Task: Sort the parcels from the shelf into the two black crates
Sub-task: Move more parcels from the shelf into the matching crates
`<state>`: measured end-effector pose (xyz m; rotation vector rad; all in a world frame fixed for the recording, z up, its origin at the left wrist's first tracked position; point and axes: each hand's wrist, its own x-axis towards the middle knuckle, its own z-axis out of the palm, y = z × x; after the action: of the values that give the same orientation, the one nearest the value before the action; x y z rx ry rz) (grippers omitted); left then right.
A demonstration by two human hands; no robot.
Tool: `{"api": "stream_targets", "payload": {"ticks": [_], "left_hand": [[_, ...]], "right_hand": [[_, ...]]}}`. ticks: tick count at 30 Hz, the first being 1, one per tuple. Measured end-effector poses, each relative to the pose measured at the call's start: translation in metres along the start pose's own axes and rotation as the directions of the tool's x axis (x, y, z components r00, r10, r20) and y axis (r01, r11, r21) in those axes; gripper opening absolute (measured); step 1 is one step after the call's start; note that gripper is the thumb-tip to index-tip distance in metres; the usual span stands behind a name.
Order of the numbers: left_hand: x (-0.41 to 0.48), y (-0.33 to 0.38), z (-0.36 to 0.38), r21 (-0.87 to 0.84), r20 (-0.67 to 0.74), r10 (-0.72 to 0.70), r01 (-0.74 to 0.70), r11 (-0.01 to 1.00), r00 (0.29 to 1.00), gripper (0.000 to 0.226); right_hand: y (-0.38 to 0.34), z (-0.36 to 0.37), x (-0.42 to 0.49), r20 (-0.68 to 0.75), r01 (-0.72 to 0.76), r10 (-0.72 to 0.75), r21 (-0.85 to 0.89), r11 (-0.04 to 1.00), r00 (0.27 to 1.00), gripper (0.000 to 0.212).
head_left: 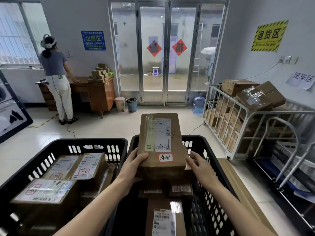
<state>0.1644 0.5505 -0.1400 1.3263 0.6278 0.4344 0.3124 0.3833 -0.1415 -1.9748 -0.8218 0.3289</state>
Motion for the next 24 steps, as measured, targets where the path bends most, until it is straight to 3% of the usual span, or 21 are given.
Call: {"api": "stream_targets", "payload": {"ticks": [4,6,11,15,24], "left_hand": [[-0.02,-0.01,0.008,0.021,0.031,-0.032,0.031,0.999,0.999,0.025],[-0.03,-0.014,0.012,0.015,0.05,-0.049,0.048,0.999,0.998,0.028],[-0.054,-0.03,0.013,0.116,0.095,-0.141,0.13,0.985,0.986,0.036],[-0.067,-0.045,0.007,0.294,0.09,-0.211,0.177,0.939,0.973,0.047],[-0.093,-0.056,-0.006,0.441,0.126,-0.284,0.203,0.874,0.95,0.038]], "right_hand": [[-0.003,-0.001,-0.02,0.088,-0.124,0.1,0.341,0.932,0.991,0.043],[-0.004,-0.001,-0.032,0.149,-0.168,0.116,0.406,0.898,0.982,0.035],[0.011,0.005,-0.061,0.211,-0.251,0.177,0.409,0.877,0.961,0.033],[0.023,0.008,-0.083,0.237,-0.294,0.216,0.371,0.881,0.947,0.033],[0.033,0.015,-0.112,0.318,-0.329,0.231,0.303,0.894,0.92,0.029]]}}
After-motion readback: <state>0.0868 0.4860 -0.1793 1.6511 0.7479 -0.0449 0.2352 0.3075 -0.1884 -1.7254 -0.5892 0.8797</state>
